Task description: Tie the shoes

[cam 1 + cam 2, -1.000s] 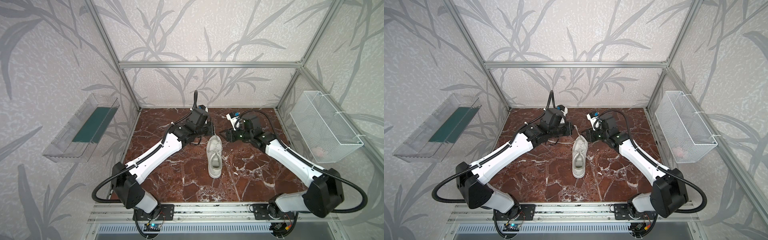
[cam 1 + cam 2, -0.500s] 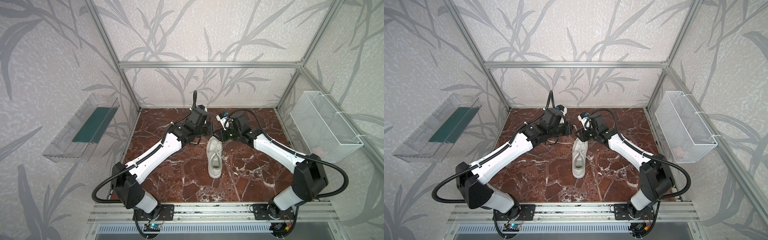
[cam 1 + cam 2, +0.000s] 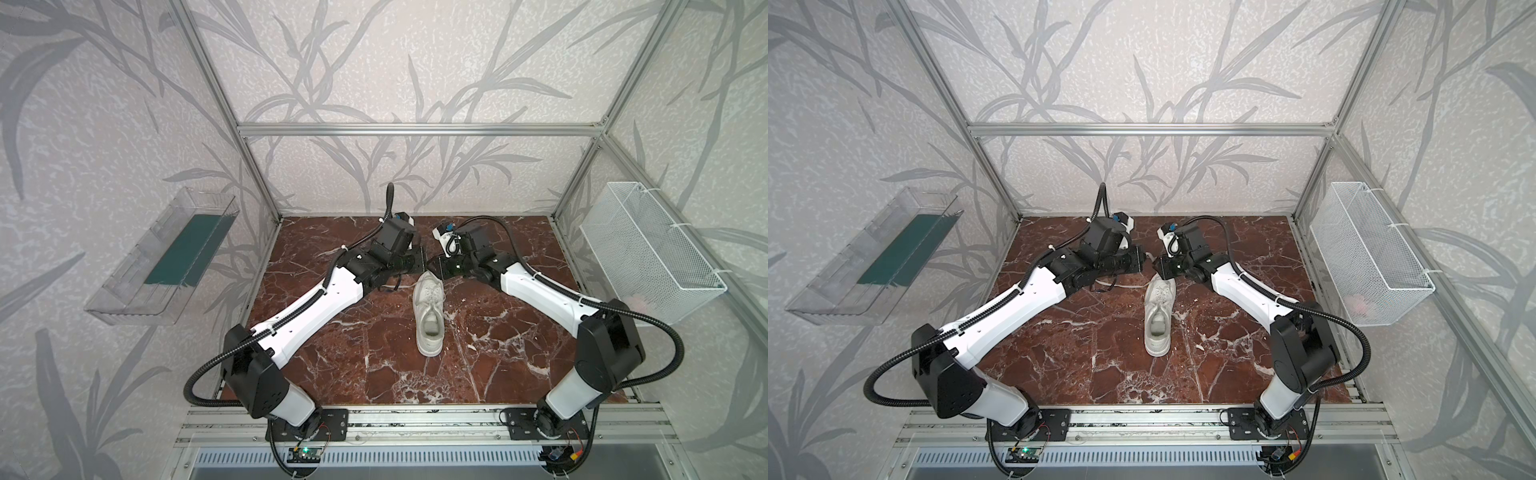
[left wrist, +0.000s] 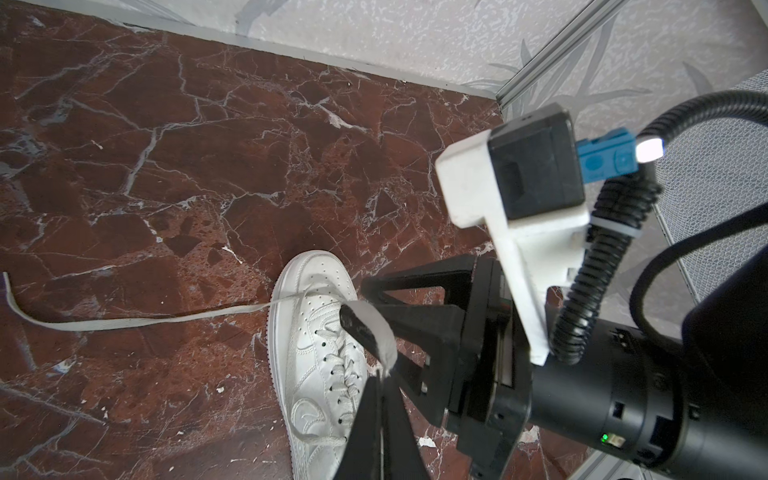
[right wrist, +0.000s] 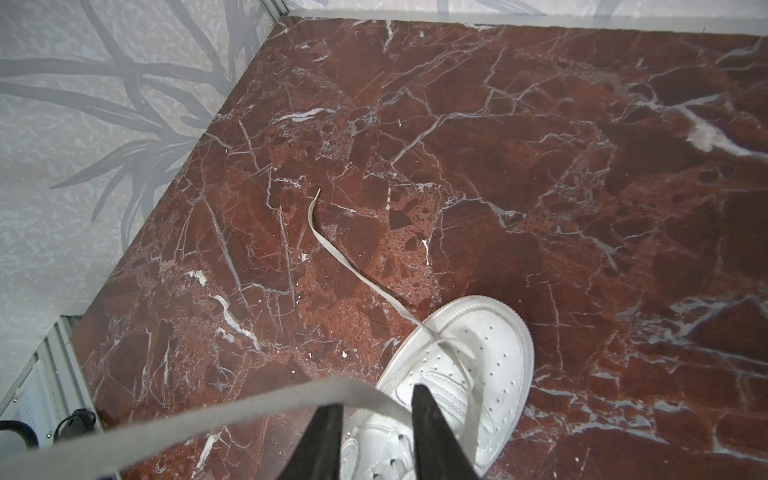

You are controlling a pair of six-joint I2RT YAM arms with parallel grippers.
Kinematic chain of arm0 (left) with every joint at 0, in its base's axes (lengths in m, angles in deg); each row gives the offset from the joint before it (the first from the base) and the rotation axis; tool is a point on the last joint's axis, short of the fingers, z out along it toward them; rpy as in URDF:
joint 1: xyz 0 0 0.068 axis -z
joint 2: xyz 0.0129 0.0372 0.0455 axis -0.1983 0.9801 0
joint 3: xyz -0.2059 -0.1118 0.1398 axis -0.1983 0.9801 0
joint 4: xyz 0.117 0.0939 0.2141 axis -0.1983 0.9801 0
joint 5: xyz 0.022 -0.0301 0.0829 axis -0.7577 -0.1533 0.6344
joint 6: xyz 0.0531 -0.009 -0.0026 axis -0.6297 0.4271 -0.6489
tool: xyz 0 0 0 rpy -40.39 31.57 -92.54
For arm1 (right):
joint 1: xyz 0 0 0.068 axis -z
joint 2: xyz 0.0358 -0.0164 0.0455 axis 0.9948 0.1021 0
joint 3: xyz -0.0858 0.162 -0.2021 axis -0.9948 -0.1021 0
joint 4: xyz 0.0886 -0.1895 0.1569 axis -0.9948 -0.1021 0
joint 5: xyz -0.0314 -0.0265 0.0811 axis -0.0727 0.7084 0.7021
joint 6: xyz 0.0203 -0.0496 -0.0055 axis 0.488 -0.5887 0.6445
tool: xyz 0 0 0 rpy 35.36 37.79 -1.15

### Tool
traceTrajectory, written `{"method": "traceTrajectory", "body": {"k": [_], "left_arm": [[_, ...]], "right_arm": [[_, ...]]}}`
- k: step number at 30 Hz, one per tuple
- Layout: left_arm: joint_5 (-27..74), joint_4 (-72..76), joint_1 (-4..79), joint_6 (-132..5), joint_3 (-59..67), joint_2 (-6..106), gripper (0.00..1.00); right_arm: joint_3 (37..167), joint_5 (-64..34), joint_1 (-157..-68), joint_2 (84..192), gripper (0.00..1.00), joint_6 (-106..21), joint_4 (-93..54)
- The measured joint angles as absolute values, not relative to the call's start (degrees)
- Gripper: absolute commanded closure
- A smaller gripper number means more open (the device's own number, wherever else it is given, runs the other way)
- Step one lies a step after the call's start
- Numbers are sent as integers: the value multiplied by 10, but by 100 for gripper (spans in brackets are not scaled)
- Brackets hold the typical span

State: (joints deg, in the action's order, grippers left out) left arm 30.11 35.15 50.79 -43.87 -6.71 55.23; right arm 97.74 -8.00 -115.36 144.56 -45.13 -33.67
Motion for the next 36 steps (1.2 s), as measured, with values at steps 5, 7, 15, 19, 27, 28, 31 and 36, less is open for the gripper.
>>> {"method": "traceTrajectory", "body": {"k": [5, 7, 15, 19, 27, 28, 31, 36], "left_arm": [[301, 351, 507, -438, -67, 548, 100], [301, 350, 507, -438, -67, 547, 100], [300, 350, 506, -431, -63, 546, 100], [300, 350, 504, -430, -57, 544, 100], [300, 348, 498, -430, -47, 538, 91], [300, 348, 496, -430, -45, 537, 88], [301, 347, 490, -428, -36, 536, 80], [301, 346, 476, -429, -29, 536, 70]], "right_arm": [[979, -76, -1158, 1446, 70, -454, -336], [979, -74, -1159, 1446, 70, -454, -336], [979, -50, -1160, 1446, 74, -460, -306], [976, -46, -1160, 1446, 84, -462, -291], [975, -53, -1160, 1446, 93, -465, -288], [975, -54, -1160, 1446, 94, -464, -290], [975, -58, -1160, 1445, 97, -464, -293], [963, -62, -1161, 1438, 99, -464, -294]]}}
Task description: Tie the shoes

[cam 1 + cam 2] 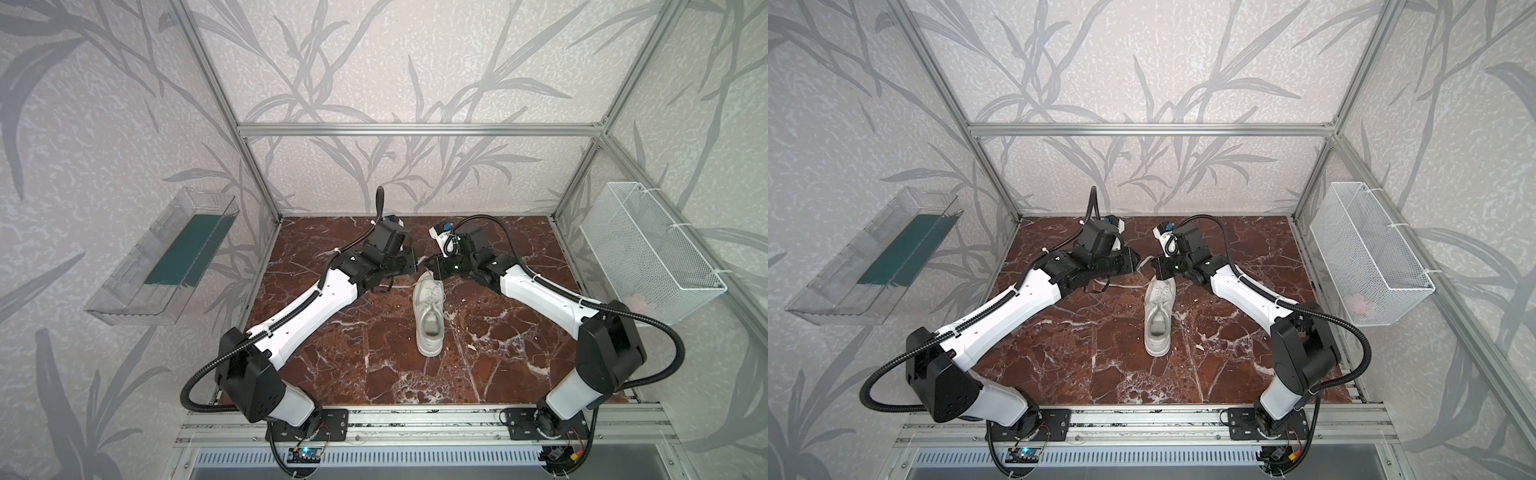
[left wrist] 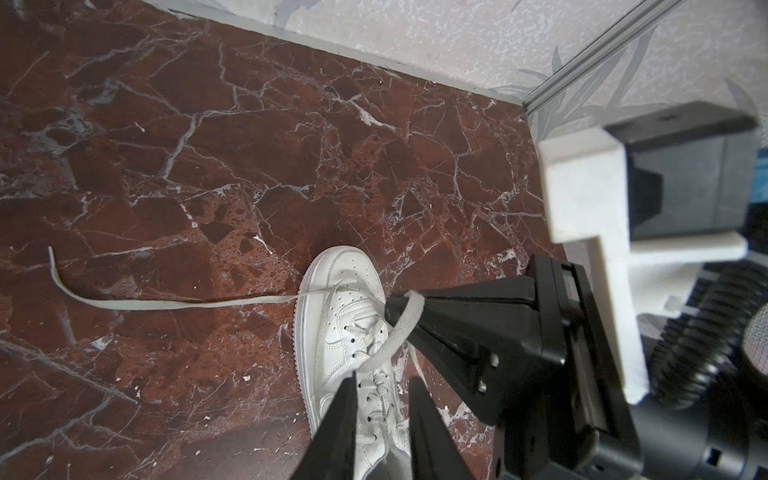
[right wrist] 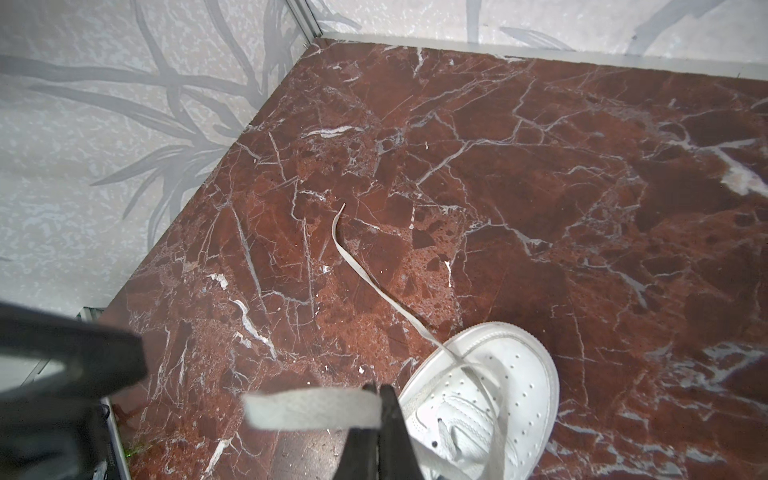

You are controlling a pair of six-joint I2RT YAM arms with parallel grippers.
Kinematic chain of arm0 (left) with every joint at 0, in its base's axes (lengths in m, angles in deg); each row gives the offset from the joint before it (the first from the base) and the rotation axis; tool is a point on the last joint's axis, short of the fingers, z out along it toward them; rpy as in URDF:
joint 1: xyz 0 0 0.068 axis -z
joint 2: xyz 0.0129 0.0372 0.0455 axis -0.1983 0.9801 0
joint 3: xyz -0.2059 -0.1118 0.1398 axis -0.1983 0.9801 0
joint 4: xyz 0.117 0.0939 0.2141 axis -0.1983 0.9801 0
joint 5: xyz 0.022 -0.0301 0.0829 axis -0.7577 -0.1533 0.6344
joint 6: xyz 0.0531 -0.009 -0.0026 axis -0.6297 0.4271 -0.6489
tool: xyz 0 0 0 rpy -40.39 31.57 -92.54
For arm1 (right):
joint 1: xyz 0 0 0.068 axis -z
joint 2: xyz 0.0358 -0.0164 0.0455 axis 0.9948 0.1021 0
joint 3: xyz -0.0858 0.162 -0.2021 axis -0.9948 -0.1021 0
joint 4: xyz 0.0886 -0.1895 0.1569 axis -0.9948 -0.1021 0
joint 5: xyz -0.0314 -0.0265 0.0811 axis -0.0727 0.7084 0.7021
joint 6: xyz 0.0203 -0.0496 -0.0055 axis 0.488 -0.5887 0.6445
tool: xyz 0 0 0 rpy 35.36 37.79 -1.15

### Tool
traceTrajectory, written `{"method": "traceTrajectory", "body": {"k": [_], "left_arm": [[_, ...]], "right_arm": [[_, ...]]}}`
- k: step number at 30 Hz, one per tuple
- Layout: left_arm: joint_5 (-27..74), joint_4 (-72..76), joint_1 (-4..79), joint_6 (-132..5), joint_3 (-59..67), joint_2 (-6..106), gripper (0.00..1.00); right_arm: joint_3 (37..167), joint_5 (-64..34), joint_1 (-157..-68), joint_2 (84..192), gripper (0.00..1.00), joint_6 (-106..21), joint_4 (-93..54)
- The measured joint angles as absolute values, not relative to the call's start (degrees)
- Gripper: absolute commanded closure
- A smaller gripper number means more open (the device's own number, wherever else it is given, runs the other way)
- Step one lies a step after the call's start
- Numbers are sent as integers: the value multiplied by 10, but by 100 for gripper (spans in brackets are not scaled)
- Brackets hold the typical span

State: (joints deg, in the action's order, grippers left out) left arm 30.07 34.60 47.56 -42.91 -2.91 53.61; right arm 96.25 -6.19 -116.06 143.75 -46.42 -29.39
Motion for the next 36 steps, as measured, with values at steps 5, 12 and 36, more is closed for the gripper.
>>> {"method": "traceTrajectory", "body": {"k": [5, 12, 36], "left_arm": [[301, 346, 458, -432, -12, 535, 67], [321, 366, 431, -463, 18, 541, 61], [443, 444, 384, -521, -42, 783, 45]], "right_arm": [[961, -67, -1161, 1435, 99, -464, -295], [958, -68, -1161, 1431, 99, -464, -297], [956, -72, -1161, 1412, 99, -465, -315]]}}
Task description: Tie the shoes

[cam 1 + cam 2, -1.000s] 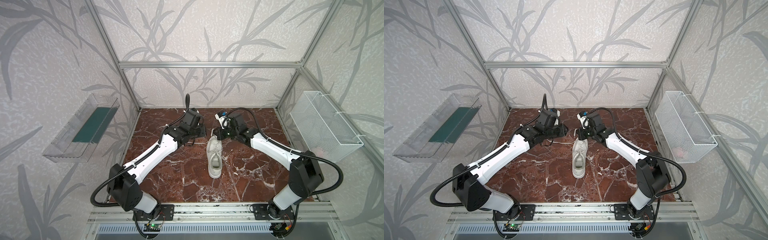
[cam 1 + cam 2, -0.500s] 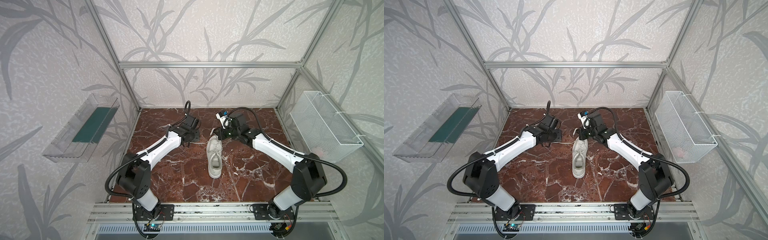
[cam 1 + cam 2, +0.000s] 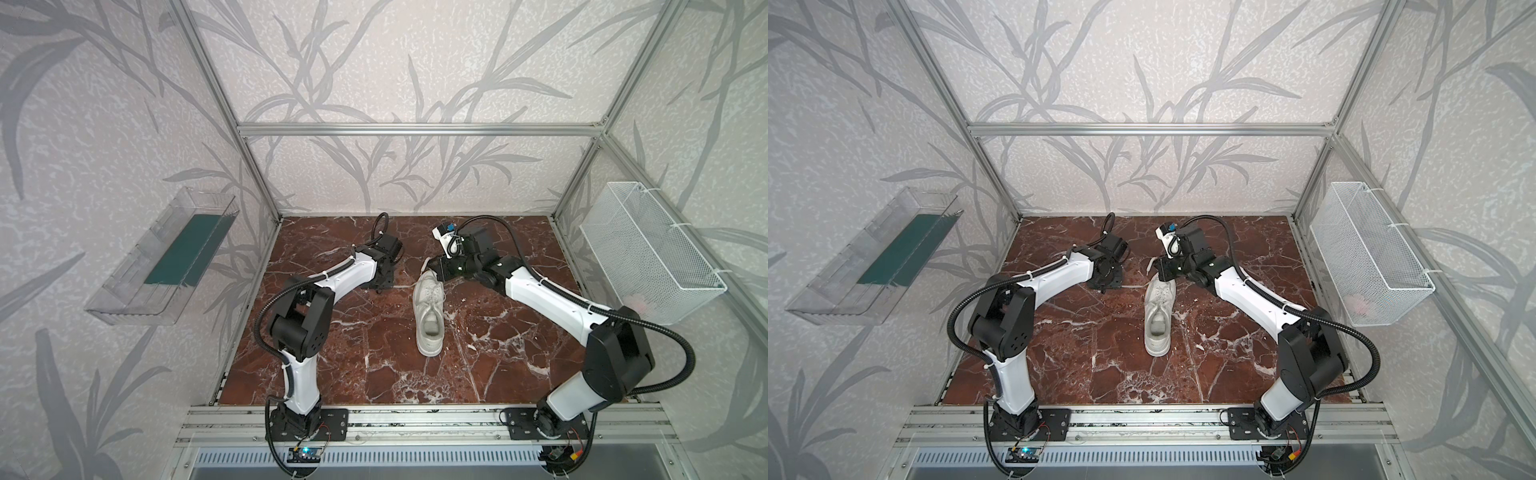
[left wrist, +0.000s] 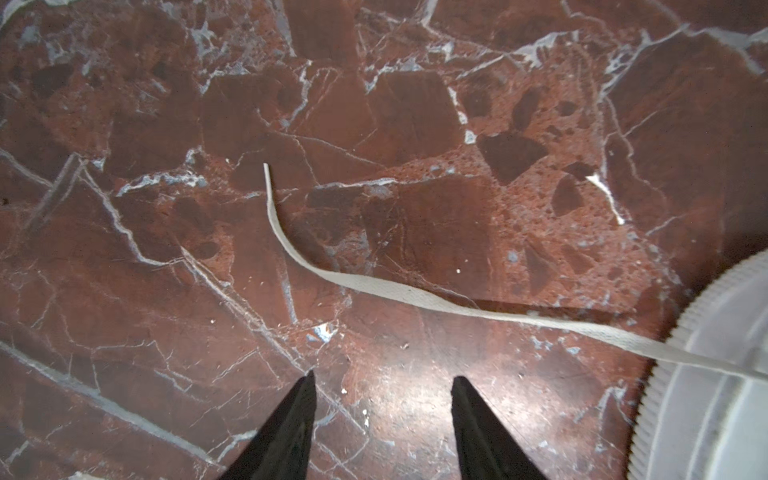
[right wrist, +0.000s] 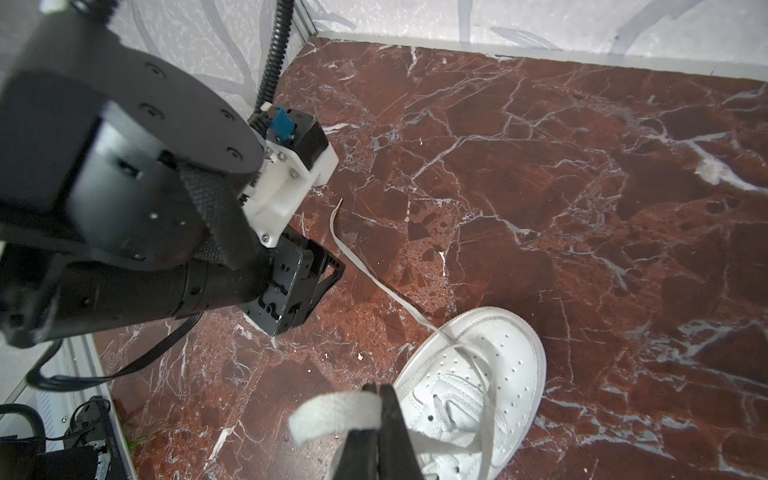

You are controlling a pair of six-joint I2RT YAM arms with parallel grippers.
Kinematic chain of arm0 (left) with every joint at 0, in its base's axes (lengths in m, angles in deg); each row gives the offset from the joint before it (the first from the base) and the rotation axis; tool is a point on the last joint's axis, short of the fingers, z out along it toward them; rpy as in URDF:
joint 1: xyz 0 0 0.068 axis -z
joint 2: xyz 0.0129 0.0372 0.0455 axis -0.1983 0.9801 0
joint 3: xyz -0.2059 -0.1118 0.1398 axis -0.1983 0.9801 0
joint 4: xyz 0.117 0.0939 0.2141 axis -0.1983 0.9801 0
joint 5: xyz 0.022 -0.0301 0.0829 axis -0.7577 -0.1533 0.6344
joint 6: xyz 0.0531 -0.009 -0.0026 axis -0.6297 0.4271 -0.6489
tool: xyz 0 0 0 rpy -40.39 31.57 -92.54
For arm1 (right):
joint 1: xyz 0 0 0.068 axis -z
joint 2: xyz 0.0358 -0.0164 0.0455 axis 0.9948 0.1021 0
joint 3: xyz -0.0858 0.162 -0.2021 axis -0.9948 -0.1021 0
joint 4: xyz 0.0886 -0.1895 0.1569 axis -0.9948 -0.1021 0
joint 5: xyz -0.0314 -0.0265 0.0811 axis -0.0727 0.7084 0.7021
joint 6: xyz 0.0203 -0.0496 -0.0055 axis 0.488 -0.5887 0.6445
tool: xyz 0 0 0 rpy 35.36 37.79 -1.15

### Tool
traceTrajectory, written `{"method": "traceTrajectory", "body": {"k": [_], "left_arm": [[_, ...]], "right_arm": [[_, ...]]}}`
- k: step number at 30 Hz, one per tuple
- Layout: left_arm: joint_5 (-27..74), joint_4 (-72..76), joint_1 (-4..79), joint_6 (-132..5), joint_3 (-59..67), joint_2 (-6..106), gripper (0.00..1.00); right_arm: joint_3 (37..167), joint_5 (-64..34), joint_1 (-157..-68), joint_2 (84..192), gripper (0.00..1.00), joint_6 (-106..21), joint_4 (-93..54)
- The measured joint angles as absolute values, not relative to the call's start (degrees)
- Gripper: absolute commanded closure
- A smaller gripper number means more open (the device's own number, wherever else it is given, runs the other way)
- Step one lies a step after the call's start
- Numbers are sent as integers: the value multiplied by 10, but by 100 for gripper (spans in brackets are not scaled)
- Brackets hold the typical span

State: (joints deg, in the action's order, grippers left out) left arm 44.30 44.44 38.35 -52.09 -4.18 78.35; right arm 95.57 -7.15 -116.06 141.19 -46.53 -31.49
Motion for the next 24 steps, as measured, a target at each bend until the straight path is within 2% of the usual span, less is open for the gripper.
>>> {"method": "traceTrajectory", "body": {"k": [10, 24], "left_arm": [[393, 436, 379, -531, -75, 835, 45], [386, 430, 379, -535, -90, 864, 47]], "right_arm": [[956, -72, -1160, 1412, 99, -467, -318], [956, -71, -1155, 1412, 99, -469, -326]]}}
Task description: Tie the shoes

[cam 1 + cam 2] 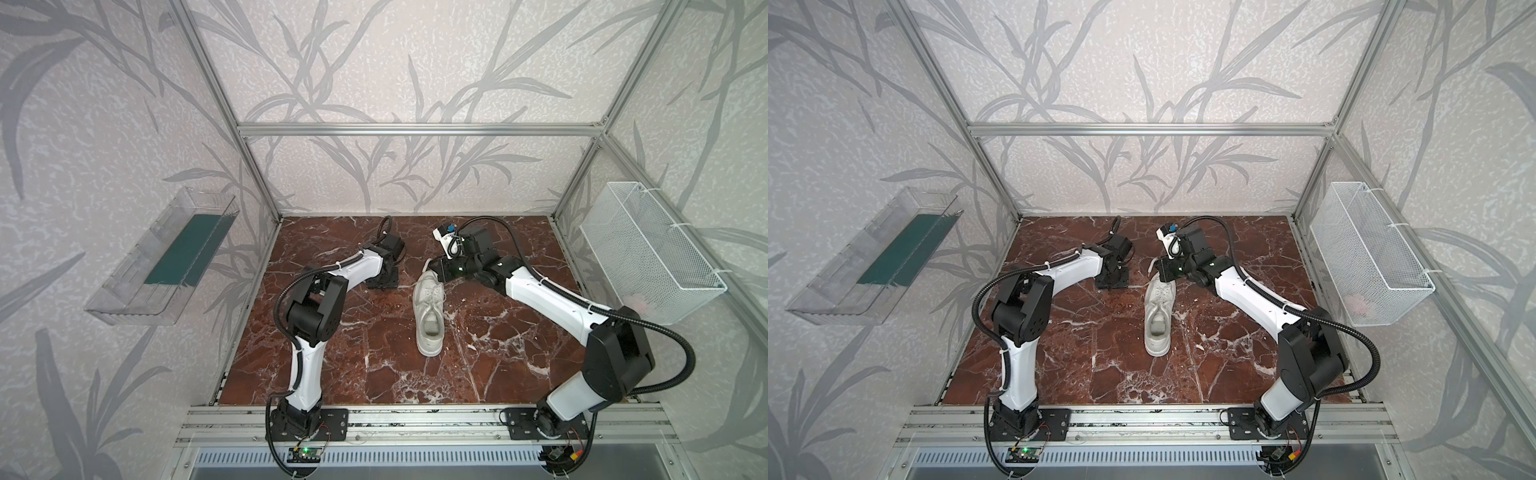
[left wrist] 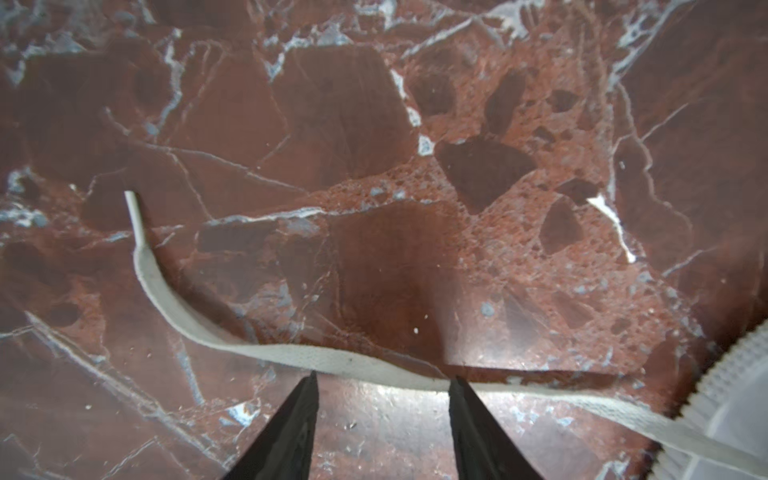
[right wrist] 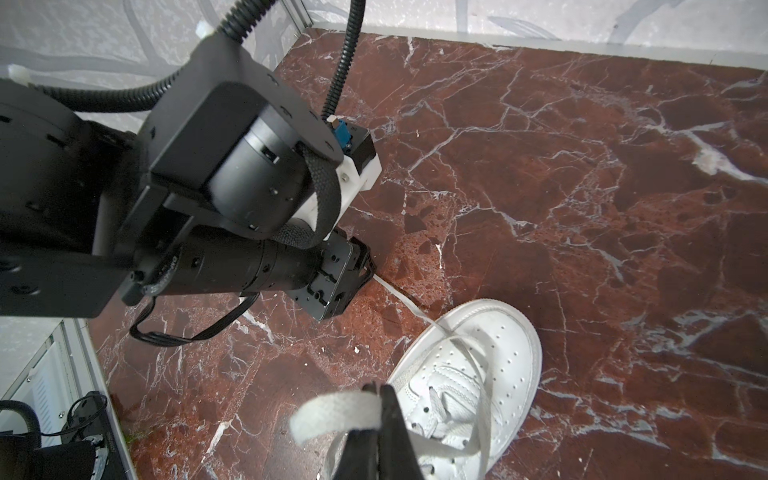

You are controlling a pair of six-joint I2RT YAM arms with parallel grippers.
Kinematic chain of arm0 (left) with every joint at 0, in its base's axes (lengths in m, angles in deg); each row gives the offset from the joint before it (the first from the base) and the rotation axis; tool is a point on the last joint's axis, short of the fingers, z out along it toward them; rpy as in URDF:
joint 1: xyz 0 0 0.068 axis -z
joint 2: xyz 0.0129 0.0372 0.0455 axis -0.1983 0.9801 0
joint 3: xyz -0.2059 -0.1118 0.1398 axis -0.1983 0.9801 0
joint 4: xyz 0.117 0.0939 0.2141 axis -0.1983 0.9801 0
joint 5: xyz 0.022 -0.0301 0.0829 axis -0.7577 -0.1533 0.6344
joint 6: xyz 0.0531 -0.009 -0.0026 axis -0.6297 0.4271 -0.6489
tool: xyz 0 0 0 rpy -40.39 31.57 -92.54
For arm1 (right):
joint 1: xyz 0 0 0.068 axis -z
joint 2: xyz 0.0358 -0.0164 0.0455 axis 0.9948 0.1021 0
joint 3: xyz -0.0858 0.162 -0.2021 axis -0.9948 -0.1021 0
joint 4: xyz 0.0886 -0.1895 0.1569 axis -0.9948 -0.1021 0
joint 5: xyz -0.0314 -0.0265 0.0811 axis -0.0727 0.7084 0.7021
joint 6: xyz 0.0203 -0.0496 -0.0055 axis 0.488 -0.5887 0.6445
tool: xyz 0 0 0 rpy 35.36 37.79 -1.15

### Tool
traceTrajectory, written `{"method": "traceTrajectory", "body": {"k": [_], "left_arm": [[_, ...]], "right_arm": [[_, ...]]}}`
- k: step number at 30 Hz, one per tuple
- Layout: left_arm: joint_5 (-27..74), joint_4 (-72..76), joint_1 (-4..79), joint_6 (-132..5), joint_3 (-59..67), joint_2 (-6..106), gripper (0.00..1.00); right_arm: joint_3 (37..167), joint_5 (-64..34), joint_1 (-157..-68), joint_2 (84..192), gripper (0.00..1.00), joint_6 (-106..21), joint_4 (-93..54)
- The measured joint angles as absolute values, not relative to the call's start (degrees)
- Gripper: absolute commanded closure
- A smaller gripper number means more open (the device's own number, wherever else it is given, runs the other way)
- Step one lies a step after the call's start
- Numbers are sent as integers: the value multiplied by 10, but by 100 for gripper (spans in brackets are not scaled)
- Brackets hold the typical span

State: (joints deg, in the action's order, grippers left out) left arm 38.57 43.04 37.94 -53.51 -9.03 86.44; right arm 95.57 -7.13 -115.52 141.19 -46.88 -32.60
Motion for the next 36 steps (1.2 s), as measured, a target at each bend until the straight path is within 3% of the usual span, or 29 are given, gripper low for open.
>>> {"method": "traceTrajectory", "body": {"k": [14, 24, 33, 36], "left_arm": [[380, 427, 379, -535, -99, 880, 53], [384, 427, 379, -532, -104, 884, 82], [384, 427, 379, -533, -105, 885, 100], [383, 426, 379, -533, -105, 885, 100]], "right_arm": [[956, -71, -1155, 1412, 99, -471, -326], [956, -71, -1154, 1412, 99, -471, -326], [956, -71, -1154, 1412, 99, -471, -326], [956, -71, -1154, 1412, 99, -470, -326]]}}
